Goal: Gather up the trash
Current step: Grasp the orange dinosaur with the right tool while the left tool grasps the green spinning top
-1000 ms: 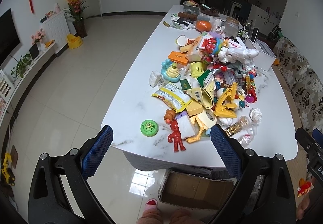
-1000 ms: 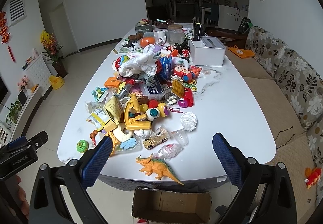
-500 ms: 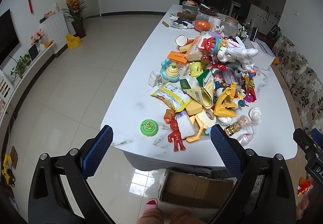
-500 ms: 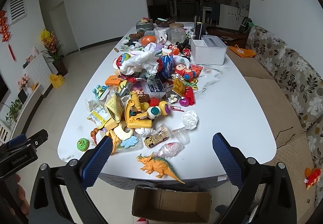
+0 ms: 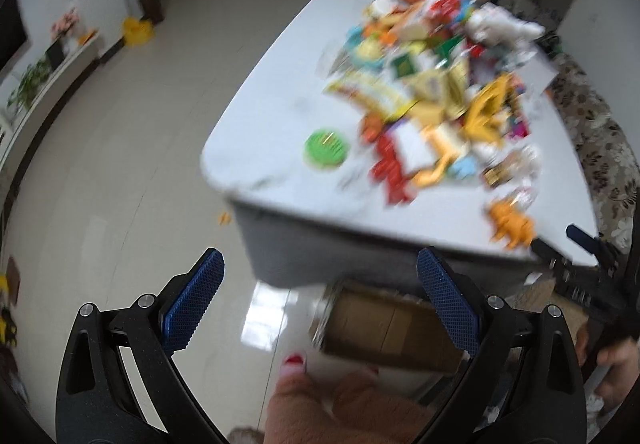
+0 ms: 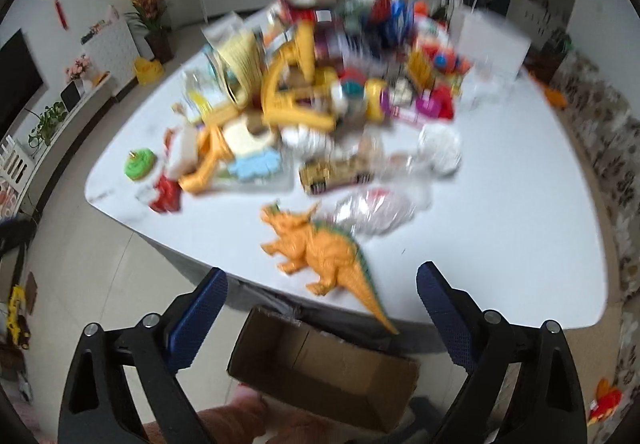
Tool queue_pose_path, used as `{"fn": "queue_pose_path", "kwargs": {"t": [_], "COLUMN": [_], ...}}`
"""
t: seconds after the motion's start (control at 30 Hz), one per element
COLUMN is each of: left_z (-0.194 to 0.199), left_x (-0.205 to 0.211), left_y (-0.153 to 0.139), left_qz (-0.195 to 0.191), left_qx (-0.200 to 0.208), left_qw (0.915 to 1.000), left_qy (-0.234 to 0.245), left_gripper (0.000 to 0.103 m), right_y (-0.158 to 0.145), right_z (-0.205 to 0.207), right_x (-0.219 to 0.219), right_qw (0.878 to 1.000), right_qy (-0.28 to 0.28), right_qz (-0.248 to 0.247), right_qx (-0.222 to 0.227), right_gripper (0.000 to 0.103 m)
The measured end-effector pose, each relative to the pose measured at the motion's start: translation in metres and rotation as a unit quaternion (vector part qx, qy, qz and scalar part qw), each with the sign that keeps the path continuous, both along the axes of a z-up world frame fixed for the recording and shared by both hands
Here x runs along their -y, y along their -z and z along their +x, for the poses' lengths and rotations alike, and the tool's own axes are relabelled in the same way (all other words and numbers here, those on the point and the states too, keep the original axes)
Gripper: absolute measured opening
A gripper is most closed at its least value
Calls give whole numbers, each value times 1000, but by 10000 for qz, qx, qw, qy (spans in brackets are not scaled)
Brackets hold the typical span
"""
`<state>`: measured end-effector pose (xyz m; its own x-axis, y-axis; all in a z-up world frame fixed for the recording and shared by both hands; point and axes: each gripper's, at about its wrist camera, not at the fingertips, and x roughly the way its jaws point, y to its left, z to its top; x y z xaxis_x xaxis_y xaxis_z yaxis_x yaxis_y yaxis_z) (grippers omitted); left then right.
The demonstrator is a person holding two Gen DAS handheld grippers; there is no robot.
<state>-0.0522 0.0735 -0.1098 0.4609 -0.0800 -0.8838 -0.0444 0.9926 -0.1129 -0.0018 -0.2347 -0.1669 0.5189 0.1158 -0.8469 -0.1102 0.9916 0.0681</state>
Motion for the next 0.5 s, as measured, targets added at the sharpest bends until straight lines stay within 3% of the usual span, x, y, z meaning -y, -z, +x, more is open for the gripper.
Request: {"fn": "queue_pose_path", "kwargs": {"t": [0.17,0.27,0.37,0.4,0.5], "left_z": [-18,-24,-26,-26,-23], "left_x": [-28,-32,-32,-32,-30], "left_y": [22,26,28,28,30], "left_qz": [-325,-389,-341,-328,-294], "left_qx": [-365,-469,-455,-452,-451], "left_qw": [9979,9964,9964,9964,9968], "left_qy": [-422,-590,-633,-630,-593], "left_gripper": [95,95,95,95,95], "right_y": [29,46,48,47,47], "right_z": [30,50,56,57,58], "right_x": [10,8,3,3,8], "right_qw": [9988,9953,9955,9954,9939], "right_qy": [-8,-219,-333,-330,-218], "right_qz": [259,459,409,458,702], "right_qx": [-406,-826,-791,-778,-828], "right_gripper": [91,64,56,41,40]}}
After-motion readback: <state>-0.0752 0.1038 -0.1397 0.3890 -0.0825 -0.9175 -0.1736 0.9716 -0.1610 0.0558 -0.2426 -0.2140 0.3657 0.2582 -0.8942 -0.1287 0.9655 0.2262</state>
